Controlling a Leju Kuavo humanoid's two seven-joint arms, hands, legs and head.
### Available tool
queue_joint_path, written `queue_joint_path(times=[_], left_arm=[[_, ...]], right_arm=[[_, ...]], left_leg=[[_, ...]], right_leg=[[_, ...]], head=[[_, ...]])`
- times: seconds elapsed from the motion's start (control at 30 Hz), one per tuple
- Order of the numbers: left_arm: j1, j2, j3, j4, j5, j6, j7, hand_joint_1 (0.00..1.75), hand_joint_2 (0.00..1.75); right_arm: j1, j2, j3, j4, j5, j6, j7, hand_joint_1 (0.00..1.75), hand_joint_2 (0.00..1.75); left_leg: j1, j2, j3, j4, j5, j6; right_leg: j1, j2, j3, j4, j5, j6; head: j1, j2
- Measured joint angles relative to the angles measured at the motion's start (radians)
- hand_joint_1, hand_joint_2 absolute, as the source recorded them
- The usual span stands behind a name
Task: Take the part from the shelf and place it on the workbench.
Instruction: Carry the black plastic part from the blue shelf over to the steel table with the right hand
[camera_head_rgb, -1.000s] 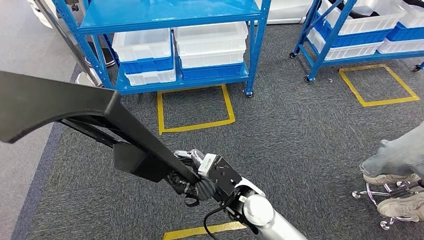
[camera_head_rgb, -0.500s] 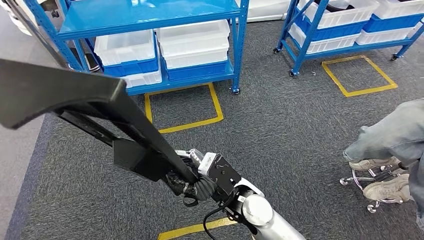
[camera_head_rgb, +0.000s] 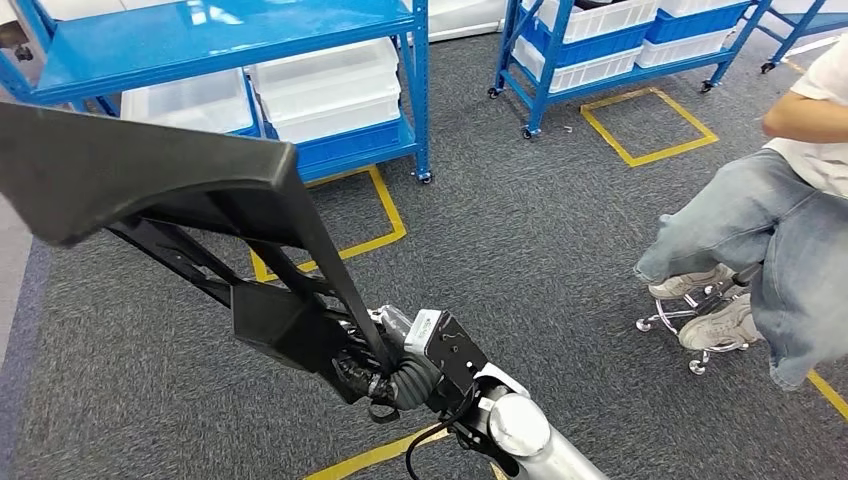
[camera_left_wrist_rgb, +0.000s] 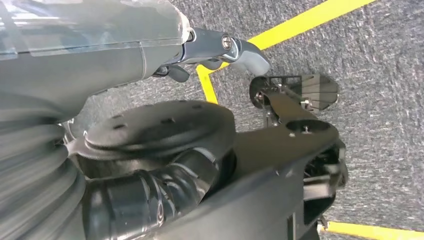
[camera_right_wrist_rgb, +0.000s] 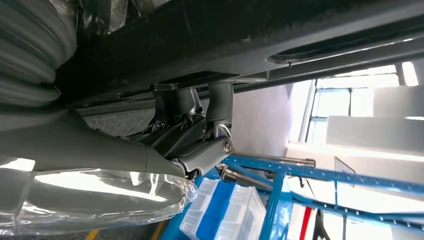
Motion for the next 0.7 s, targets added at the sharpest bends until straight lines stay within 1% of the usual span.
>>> queue_joint_path(times=[0.03,0.07,0.1,0.13,0.17,0.2,0.23,0.27,0.3,0.33,0.37,0.4,0.43,0.47,0.5,0.53,0.57,0.6,0.63,0.67,0.7], left_arm=[[-0.001,-0.002,0.0,0.0,-0.003,0.007,0.002,0.0,1.75],[-0.002,-0.003,0.0,0.0,-0.007,0.015,0.005,0.0,1.75],[-0.003,-0.004,0.0,0.0,-0.01,0.023,0.007,0.0,1.75],[-0.003,-0.005,0.0,0.0,-0.012,0.031,0.008,0.0,1.75],[-0.002,-0.005,0.0,0.0,-0.013,0.037,0.009,0.0,1.75],[-0.003,-0.006,0.0,0.0,-0.013,0.042,0.009,0.0,1.75],[-0.004,-0.006,0.0,0.0,-0.013,0.047,0.01,0.0,1.75],[-0.005,-0.006,0.001,0.0,-0.014,0.051,0.011,0.0,1.75],[-0.007,-0.006,0.001,0.0,-0.014,0.056,0.012,0.0,1.75],[-0.008,-0.006,0.001,0.0,-0.015,0.063,0.014,0.0,1.75],[-0.007,-0.007,0.001,0.0,-0.016,0.074,0.016,0.0,1.75],[-0.006,-0.007,0.001,0.0,-0.016,0.087,0.019,0.0,1.75],[-0.005,-0.007,0.001,0.0,-0.016,0.103,0.022,0.0,1.75],[-0.005,-0.008,0.002,0.001,-0.016,0.122,0.025,0.0,1.75],[-0.005,-0.01,0.004,0.001,-0.016,0.139,0.029,0.0,1.75],[-0.007,-0.011,0.005,0.001,-0.016,0.154,0.031,0.0,1.75],[-0.008,-0.014,0.007,0.001,-0.015,0.169,0.032,0.0,1.75],[-0.006,-0.016,0.01,0.001,-0.014,0.183,0.033,0.0,1.75],[-0.004,-0.017,0.014,0.001,-0.012,0.197,0.033,0.0,1.75],[0.0,-0.018,0.019,0.002,-0.009,0.212,0.034,0.0,1.75],[0.005,-0.018,0.024,0.002,-0.006,0.224,0.035,0.0,1.75]], right_arm=[[0.001,0.0,0.0,-0.003,-0.003,0.002,0.0,1.61,1.75],[0.002,-0.001,0.0,-0.005,-0.004,0.002,0.0,1.61,1.75],[0.002,-0.001,0.0,-0.007,-0.005,0.002,0.0,1.61,1.75],[0.003,-0.001,0.0,-0.009,-0.006,0.002,0.0,1.61,1.75],[0.004,0.0,0.0,-0.011,-0.006,0.002,0.0,1.61,1.75],[0.004,0.0,0.0,-0.011,-0.006,0.002,0.0,1.61,1.75],[0.006,0.0,0.0,-0.011,-0.006,0.002,0.0,1.61,1.75],[0.009,-0.001,0.0,-0.011,-0.006,0.002,0.0,1.61,1.75],[0.011,-0.001,0.0,-0.011,-0.006,0.003,0.0,1.61,1.75],[0.012,-0.001,0.0,-0.011,-0.006,0.003,0.0,1.61,1.75],[0.013,-0.001,0.0,-0.012,-0.006,0.003,0.0,1.61,1.75],[0.013,-0.001,0.0,-0.014,-0.006,0.003,0.0,1.61,1.75],[0.013,-0.001,0.0,-0.015,-0.006,0.002,0.0,1.61,1.75],[0.013,-0.001,0.0,-0.018,-0.006,0.001,0.0,1.61,1.75],[0.015,-0.002,-0.001,-0.021,-0.006,0.001,0.0,1.61,1.75],[0.018,-0.002,-0.001,-0.023,-0.006,0.0,0.0,1.61,1.75],[0.021,-0.003,-0.001,-0.025,-0.005,-0.001,0.0,1.61,1.75],[0.024,-0.005,-0.001,-0.027,-0.005,-0.002,0.0,1.61,1.75],[0.025,-0.007,-0.001,-0.03,-0.004,-0.003,0.0,1.61,1.75],[0.026,-0.008,-0.002,-0.033,-0.003,-0.004,0.0,1.61,1.75],[0.028,-0.009,-0.002,-0.034,-0.002,-0.005,0.0,1.61,1.75]], left_leg=[[0.001,0.007,0.001,0.0,-0.001,-0.005],[0.003,0.004,0.001,0.003,-0.006,-0.01],[0.006,-0.011,-0.003,0.017,-0.02,-0.015],[0.008,-0.031,-0.016,0.048,-0.044,-0.019],[0.01,-0.055,-0.039,0.102,-0.078,-0.022],[0.01,-0.069,-0.069,0.169,-0.113,-0.023],[0.01,-0.075,-0.099,0.235,-0.139,-0.023],[0.01,-0.077,-0.118,0.278,-0.149,-0.023],[0.01,-0.078,-0.121,0.285,-0.138,-0.021],[0.01,-0.08,-0.105,0.252,-0.109,-0.018],[0.01,-0.09,-0.075,0.188,-0.07,-0.014],[0.011,-0.112,-0.045,0.122,-0.039,-0.008],[0.011,-0.133,-0.021,0.064,-0.019,-0.004],[0.011,-0.151,-0.007,0.028,-0.011,-0.001],[0.01,-0.158,-0.004,0.015,-0.012,0.001],[0.008,-0.151,-0.003,0.009,-0.011,0.004],[0.009,-0.139,-0.001,0.005,-0.006,0.009],[0.011,-0.127,0.001,-0.003,0.0,0.015],[0.013,-0.113,0.003,-0.01,0.005,0.022],[0.015,-0.097,0.004,-0.014,0.009,0.028],[0.013,-0.085,0.003,-0.015,0.009,0.031]], right_leg=[[0.0,0.012,-0.002,-0.001,0.002,-0.007],[-0.001,0.021,-0.004,-0.004,0.005,-0.014],[-0.002,0.03,-0.005,-0.007,0.008,-0.02],[-0.005,0.039,-0.006,-0.009,0.011,-0.027],[-0.005,0.047,-0.008,-0.01,0.014,-0.031],[-0.004,0.056,-0.01,-0.01,0.016,-0.035],[-0.003,0.066,-0.012,-0.01,0.017,-0.037],[-0.001,0.077,-0.013,-0.01,0.018,-0.037],[0.0,0.089,-0.013,-0.009,0.018,-0.038],[0.0,0.102,-0.013,-0.008,0.019,-0.037],[0.0,0.115,-0.013,-0.006,0.02,-0.036],[0.001,0.128,-0.014,-0.004,0.021,-0.034],[0.001,0.14,-0.017,-0.001,0.023,-0.03],[0.0,0.15,-0.022,0.0,0.026,-0.024],[-0.002,0.16,-0.028,-0.001,0.03,-0.016],[-0.004,0.17,-0.032,-0.003,0.035,-0.008],[-0.005,0.171,-0.035,-0.004,0.038,-0.001],[-0.003,0.158,-0.04,0.004,0.031,0.005],[0.0,0.135,-0.052,0.029,0.013,0.008],[0.003,0.107,-0.074,0.076,-0.016,0.011],[0.003,0.083,-0.104,0.139,-0.051,0.014]], head=[[0.0,0.0],[0.0,0.0],[0.0,0.0],[0.0,0.0],[0.0,0.0],[0.0,0.0],[0.0,0.0],[0.0,0.0],[0.0,0.0],[0.0,0.0],[0.0,0.0],[0.0,0.0],[0.0,0.0],[0.0,0.0],[0.0,0.0],[0.0,0.0],[0.0,0.0],[0.001,0.0],[0.003,0.0],[0.004,0.0],[0.005,0.0]])
